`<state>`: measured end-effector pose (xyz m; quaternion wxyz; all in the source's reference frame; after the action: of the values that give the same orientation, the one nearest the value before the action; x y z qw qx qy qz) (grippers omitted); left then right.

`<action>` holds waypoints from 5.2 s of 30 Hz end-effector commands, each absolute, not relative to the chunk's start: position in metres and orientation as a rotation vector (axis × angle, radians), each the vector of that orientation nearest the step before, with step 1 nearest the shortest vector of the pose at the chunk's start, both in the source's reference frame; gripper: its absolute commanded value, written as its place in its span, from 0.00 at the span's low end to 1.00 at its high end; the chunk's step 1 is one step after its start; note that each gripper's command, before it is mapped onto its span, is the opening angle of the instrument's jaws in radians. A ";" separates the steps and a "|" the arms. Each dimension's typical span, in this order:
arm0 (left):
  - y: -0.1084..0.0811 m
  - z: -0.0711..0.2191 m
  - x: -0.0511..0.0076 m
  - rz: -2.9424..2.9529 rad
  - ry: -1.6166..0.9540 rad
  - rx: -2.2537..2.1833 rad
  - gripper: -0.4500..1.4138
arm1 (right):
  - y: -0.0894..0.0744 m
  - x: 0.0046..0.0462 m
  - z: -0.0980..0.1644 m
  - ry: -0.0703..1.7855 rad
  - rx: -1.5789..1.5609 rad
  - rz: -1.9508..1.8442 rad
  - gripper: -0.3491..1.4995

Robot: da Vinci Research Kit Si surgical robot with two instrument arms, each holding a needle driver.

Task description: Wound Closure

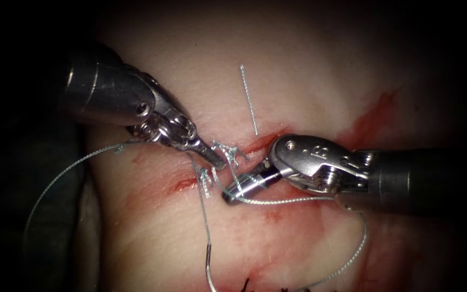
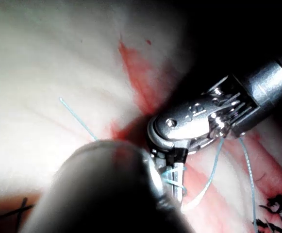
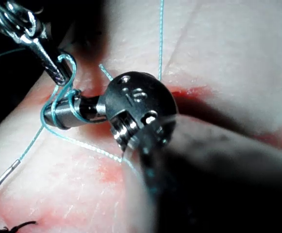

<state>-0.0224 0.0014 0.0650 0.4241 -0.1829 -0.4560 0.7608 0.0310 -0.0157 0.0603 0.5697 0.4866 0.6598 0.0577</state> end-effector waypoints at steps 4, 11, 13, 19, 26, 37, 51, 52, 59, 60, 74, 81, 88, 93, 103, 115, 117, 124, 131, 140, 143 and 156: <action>0.000 0.066 -0.0230 1.920 -1.182 -0.430 0.00 | -0.015 0.0316 0.061 1.561 1.136 0.162 0.00; -0.001 0.067 -0.0229 1.885 -1.209 -0.374 0.00 | -0.015 0.0313 0.061 1.534 1.107 0.164 0.00; -0.001 0.067 -0.0231 1.867 -1.208 -0.366 0.00 | -0.015 0.0313 0.061 1.540 1.108 0.167 0.00; 0.000 0.067 -0.0243 1.773 -1.181 -0.365 0.00 | -0.015 0.0308 0.061 1.568 1.171 0.210 0.00; -0.001 0.068 -0.0256 1.710 -1.171 -0.346 0.00 | -0.015 0.0304 0.061 1.604 1.270 0.326 0.00; -0.003 0.068 -0.0271 1.644 -1.215 -0.340 0.00 | -0.016 0.0290 0.061 1.580 0.958 0.655 0.00; -0.003 0.068 -0.0297 1.538 -1.300 -0.398 0.00 | -0.017 0.0289 0.060 1.266 0.312 0.901 0.00; -0.003 0.068 -0.0297 1.538 -1.300 -0.398 0.00 | -0.017 0.0290 0.060 1.252 0.290 0.910 0.00; -0.003 0.067 -0.0296 1.535 -1.294 -0.405 0.00 | -0.018 0.0298 0.059 1.231 0.196 1.003 0.00; -0.003 0.067 -0.0296 1.534 -1.292 -0.406 0.00 | -0.018 0.0300 0.059 1.228 0.188 1.014 0.00; -0.002 0.067 -0.0293 1.532 -1.294 -0.413 0.00 | -0.018 0.0324 0.058 1.179 0.104 1.154 0.00; -0.002 0.067 -0.0291 1.527 -1.295 -0.410 0.00 | -0.018 0.0325 0.058 1.101 -0.003 0.994 0.00; -0.002 0.067 -0.0290 1.527 -1.296 -0.410 0.00 | -0.018 0.0324 0.059 1.011 -0.056 1.051 0.00; -0.002 0.067 -0.0289 1.525 -1.293 -0.413 0.00 | -0.018 0.0324 0.059 0.971 -0.060 1.081 0.00; -0.002 0.067 -0.0289 1.523 -1.290 -0.417 0.00 | -0.018 0.0325 0.059 0.954 -0.095 1.023 0.08; -0.001 0.067 -0.0287 1.508 -1.270 -0.437 0.00 | -0.017 0.0320 0.059 0.945 -0.110 1.018 0.39; -0.001 0.067 -0.0287 1.507 -1.267 -0.439 0.00 | -0.017 0.0320 0.059 0.945 -0.110 1.018 0.38; -0.001 0.067 -0.0285 1.501 -1.265 -0.437 0.00 | -0.017 0.0319 0.059 0.946 -0.112 1.015 0.21; -0.001 0.067 -0.0286 1.491 -1.261 -0.431 0.00 | -0.017 0.0318 0.059 0.945 -0.117 1.011 0.23; 0.000 0.068 -0.0291 1.476 -1.249 -0.429 0.00 | -0.017 0.0314 0.060 0.927 -0.120 1.011 0.26; 0.000 0.068 -0.0292 1.475 -1.246 -0.431 0.00 | -0.017 0.0312 0.061 0.917 -0.116 1.007 0.26; 0.000 0.068 -0.0291 1.461 -1.240 -0.429 0.00 | -0.016 0.0316 0.061 0.909 -0.125 1.016 0.32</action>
<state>-0.0286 0.0001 0.0673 0.5558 -0.1818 -0.5250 0.6184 0.0307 -0.0162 0.0611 0.7752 -0.0581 0.4184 0.4698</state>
